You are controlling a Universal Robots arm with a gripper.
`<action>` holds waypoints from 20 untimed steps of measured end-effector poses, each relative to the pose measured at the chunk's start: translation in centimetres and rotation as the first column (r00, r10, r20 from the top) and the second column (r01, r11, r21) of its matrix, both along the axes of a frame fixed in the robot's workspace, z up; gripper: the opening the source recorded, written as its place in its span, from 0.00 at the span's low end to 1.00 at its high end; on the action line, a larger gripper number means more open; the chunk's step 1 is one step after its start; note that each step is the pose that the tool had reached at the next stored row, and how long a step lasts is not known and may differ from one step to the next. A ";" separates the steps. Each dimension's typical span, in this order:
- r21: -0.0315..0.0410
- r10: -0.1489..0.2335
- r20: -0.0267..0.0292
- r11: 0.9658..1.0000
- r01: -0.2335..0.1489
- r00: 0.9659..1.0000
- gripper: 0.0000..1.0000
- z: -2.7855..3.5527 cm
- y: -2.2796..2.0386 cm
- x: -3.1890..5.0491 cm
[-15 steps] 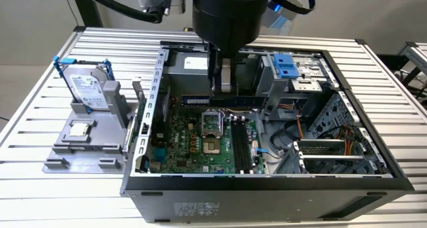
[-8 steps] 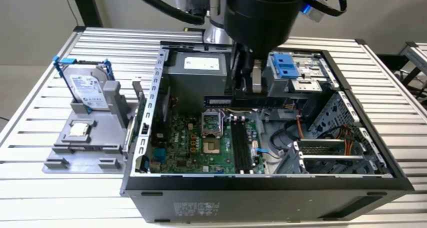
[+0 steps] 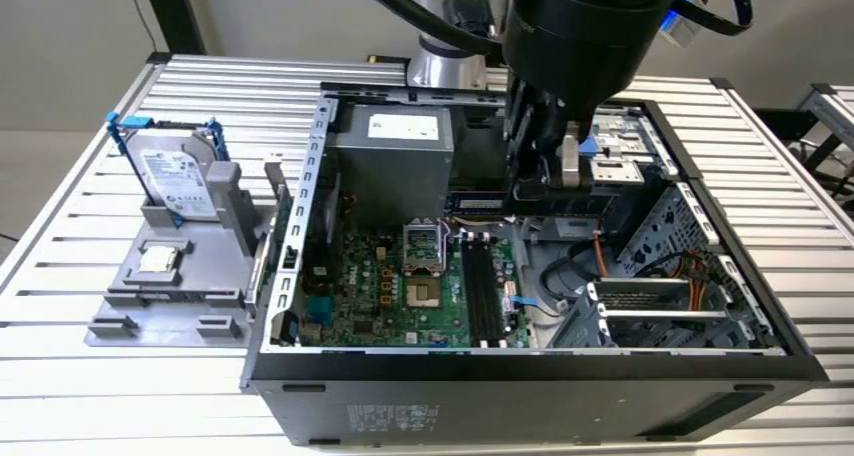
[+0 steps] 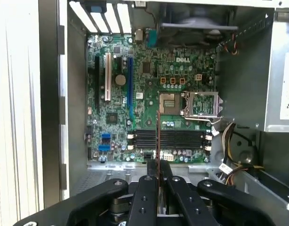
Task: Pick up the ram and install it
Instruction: 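Pick up the ram and move it above insertion slot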
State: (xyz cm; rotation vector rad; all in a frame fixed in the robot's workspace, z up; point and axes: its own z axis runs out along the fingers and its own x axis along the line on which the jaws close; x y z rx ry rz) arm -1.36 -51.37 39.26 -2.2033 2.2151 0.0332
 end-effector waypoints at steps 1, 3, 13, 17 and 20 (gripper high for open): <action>0.000 0.000 0.000 1.000 0.000 1.000 0.00 0.00 0.00 0.08; 0.000 0.000 0.000 1.000 0.000 1.000 0.00 0.00 0.00 0.09; 0.000 0.000 0.000 1.000 0.000 1.000 0.00 -0.01 2.04 0.13; 0.000 0.000 0.000 1.000 0.000 1.000 0.00 0.00 3.56 0.13; 0.000 0.000 0.000 1.000 0.000 1.000 0.00 -0.01 4.74 0.13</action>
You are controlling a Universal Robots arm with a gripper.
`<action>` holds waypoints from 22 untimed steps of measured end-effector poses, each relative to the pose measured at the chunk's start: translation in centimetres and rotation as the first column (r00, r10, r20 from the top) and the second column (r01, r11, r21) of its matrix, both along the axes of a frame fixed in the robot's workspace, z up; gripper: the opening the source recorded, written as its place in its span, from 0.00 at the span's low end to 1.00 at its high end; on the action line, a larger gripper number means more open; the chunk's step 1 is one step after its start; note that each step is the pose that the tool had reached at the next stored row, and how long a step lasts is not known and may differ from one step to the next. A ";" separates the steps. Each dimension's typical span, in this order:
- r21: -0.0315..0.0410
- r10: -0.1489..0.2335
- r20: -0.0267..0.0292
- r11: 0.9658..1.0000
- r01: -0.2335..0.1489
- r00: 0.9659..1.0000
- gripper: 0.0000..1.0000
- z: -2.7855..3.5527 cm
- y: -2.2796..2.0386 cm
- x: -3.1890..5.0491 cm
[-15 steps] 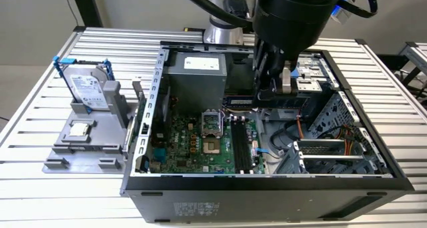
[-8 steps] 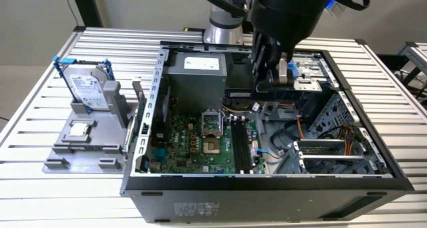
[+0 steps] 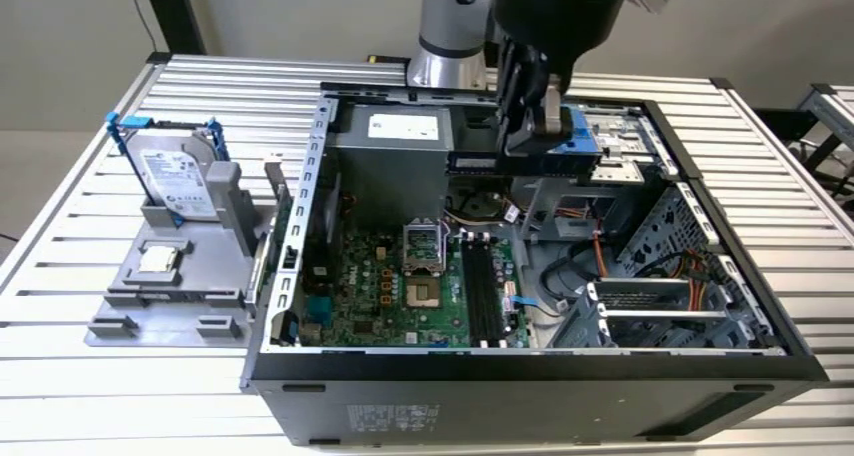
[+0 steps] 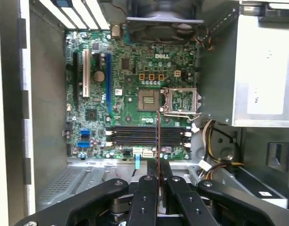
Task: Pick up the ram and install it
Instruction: 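Pick up the ram and move it above insertion slot, then insert the ram into the slot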
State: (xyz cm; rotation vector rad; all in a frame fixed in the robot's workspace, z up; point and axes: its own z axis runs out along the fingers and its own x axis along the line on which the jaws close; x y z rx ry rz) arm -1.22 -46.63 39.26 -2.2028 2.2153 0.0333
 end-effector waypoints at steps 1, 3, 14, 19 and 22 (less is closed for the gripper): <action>0.000 0.000 0.000 1.000 0.000 1.000 0.00 0.00 0.36 0.00; 0.000 0.000 0.000 1.000 0.000 1.000 0.00 0.00 1.00 0.00; 0.000 0.000 -0.004 1.000 0.000 1.000 0.00 0.01 1.61 0.00; 0.000 0.000 -0.008 1.000 0.000 1.000 0.00 0.01 1.61 0.00; 0.000 0.000 -0.011 1.000 0.000 1.000 0.00 0.01 1.61 0.00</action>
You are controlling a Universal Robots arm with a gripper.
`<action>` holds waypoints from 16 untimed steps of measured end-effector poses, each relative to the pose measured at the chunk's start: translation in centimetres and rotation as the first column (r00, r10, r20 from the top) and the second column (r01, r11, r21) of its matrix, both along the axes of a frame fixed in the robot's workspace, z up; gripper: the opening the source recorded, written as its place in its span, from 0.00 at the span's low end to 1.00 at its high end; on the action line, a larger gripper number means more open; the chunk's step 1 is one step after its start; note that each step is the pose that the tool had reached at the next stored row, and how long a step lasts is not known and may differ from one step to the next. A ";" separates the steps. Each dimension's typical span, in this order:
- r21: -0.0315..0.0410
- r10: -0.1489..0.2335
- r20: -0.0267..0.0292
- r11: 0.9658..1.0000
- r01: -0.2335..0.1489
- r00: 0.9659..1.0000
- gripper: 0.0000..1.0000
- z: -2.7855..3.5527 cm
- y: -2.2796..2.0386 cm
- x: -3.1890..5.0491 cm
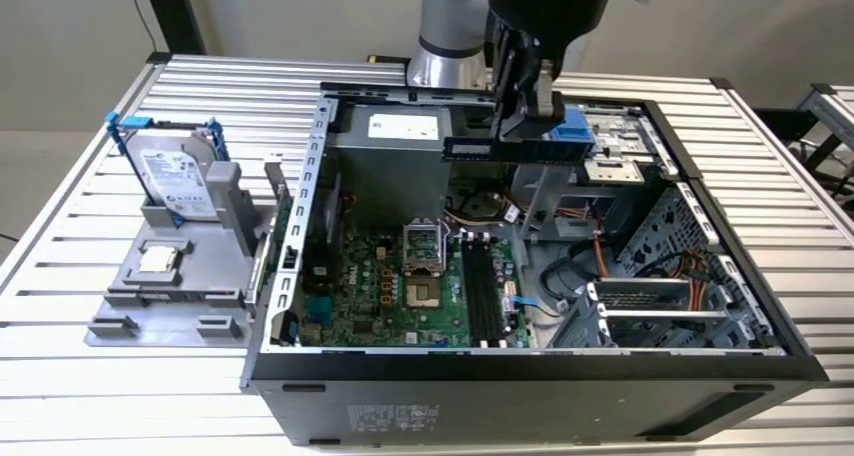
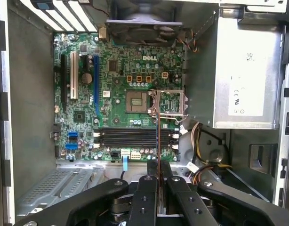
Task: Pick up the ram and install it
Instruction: 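Insert the ram into the slot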
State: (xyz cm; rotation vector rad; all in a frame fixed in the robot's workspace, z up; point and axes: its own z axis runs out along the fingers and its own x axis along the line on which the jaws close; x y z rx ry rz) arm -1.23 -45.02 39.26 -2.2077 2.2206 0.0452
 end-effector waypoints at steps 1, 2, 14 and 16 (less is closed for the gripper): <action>0.000 0.000 -0.001 1.000 0.000 1.000 0.00 0.00 0.00 0.00; 0.000 0.000 -0.002 1.000 0.000 1.000 0.00 0.00 0.00 0.00; 0.000 -0.138 -0.003 0.990 0.138 0.990 0.00 0.00 0.00 0.00; 0.000 -0.169 -0.003 0.986 0.169 0.986 0.00 0.00 0.00 0.00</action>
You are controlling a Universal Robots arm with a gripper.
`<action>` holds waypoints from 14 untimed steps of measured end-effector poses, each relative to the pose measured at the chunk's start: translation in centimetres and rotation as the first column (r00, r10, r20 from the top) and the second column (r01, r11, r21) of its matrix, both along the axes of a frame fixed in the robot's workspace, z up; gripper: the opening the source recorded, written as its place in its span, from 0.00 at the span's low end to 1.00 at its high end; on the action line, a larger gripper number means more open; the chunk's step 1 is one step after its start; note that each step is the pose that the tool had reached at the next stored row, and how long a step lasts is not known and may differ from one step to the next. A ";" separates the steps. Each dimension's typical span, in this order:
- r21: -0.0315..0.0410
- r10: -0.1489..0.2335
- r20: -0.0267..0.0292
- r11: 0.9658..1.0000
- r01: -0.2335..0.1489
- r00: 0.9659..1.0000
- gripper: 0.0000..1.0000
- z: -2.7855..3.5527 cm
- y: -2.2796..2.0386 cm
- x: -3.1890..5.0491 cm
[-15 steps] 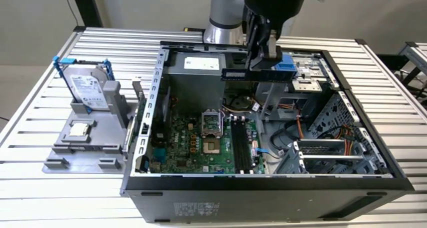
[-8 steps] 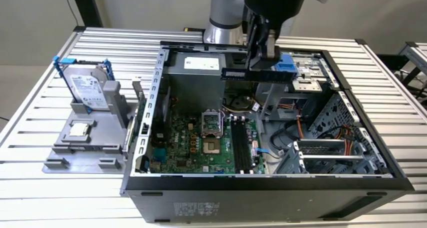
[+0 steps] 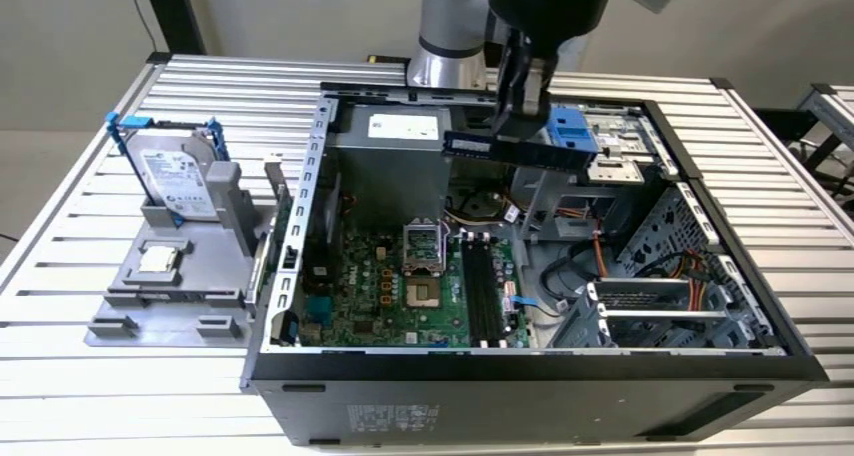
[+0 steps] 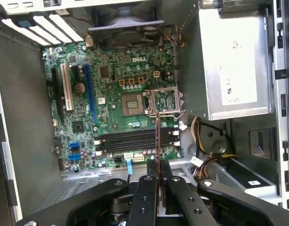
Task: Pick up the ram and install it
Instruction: 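Insert the ram into the slot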
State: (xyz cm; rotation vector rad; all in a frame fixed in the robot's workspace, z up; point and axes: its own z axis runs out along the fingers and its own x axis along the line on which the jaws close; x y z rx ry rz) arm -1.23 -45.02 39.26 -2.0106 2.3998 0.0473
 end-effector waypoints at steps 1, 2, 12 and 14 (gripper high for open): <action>0.000 -0.016 0.000 1.000 0.016 1.000 0.00 0.00 0.00 0.00; 0.000 -0.032 0.000 0.999 0.032 0.999 0.00 0.00 0.00 0.00; 0.000 -0.153 0.000 0.988 0.153 0.988 0.00 0.00 0.00 0.00; 0.000 -0.154 0.000 0.988 0.154 0.988 0.00 0.00 0.00 0.00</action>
